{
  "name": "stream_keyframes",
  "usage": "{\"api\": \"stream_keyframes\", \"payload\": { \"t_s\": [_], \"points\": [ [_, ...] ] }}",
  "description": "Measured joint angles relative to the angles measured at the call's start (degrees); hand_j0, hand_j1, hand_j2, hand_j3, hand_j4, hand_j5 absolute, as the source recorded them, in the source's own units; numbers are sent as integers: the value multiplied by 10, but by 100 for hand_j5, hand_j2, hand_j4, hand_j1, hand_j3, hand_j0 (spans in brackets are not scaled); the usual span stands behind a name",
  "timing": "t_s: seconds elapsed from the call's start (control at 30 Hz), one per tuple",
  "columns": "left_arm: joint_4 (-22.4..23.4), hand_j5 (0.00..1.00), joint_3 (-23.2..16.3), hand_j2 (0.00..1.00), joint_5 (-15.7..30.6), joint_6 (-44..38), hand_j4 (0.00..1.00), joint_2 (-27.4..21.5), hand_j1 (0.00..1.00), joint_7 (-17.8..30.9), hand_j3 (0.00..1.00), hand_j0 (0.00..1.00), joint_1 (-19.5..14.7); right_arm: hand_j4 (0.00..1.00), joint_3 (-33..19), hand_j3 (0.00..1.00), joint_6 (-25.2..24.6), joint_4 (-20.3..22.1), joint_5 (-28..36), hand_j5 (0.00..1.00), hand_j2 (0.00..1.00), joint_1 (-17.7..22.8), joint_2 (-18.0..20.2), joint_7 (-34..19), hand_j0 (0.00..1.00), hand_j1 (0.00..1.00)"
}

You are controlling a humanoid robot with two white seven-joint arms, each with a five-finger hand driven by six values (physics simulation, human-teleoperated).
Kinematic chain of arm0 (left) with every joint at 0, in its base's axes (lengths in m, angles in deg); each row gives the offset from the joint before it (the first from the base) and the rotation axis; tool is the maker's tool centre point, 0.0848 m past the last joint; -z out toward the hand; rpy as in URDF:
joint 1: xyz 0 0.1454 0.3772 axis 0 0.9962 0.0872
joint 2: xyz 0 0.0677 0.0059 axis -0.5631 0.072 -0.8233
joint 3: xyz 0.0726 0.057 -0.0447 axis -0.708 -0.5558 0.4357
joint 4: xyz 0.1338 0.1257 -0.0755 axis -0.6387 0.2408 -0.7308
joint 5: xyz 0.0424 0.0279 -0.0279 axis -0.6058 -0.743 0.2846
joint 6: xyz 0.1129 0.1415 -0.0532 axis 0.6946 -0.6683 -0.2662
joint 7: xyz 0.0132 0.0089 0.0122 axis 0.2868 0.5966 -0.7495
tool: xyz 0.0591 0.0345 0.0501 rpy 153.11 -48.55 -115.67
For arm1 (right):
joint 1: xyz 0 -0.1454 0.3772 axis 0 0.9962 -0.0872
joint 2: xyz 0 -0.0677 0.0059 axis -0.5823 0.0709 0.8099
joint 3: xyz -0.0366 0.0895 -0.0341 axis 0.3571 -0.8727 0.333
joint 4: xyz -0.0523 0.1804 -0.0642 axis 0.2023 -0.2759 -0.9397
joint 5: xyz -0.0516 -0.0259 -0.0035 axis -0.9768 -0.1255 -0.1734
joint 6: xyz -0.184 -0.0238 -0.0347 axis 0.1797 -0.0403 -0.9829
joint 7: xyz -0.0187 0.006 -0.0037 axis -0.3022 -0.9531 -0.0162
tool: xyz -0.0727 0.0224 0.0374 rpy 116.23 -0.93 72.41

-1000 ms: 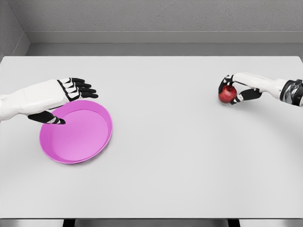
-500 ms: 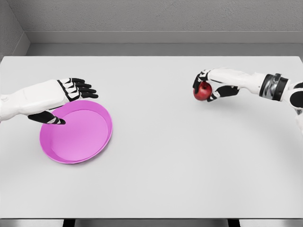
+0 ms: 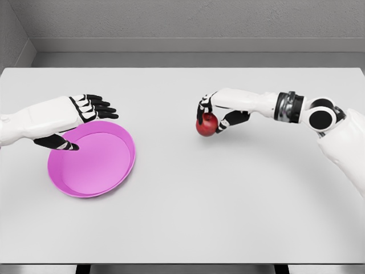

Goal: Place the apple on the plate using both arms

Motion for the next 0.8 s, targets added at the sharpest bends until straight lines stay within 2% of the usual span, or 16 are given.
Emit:
{"api": "stream_keyframes", "payload": {
  "t_s": [0.03,0.1,0.17,0.47,0.57,0.63,0.7,0.8],
  "points": [
    [0,100,0,100,0,0,100,0,100,0,100,100,0,44,0,44,0,-3,-1,44,44,0,-2,0,44,44],
    [0,100,0,100,0,0,100,0,100,0,100,100,0,56,1,56,0,-5,-3,56,56,-4,-3,0,56,56],
    [0,100,0,100,0,0,100,0,100,0,100,100,0,100,0,100,0,-7,-4,100,100,-4,-4,0,100,100],
    [0,100,0,100,0,0,100,0,100,0,100,100,1,100,-13,100,0,-8,-4,100,100,1,-3,0,100,100],
    [0,100,-5,100,0,0,100,6,100,1,100,100,-10,100,-72,100,0,-20,-2,100,100,21,8,0,100,100],
    [-1,100,-17,100,-2,0,100,25,100,9,100,100,-46,100,-129,100,0,-47,-1,100,100,37,21,0,100,100],
    [-1,100,-34,100,1,0,100,61,100,35,100,100,-89,100,-183,100,0,-67,-1,100,100,51,42,0,100,100],
    [0,100,-48,100,1,0,100,138,100,83,100,100,-110,100,-240,100,0,-81,-1,100,100,76,79,0,100,100]
  ]
}}
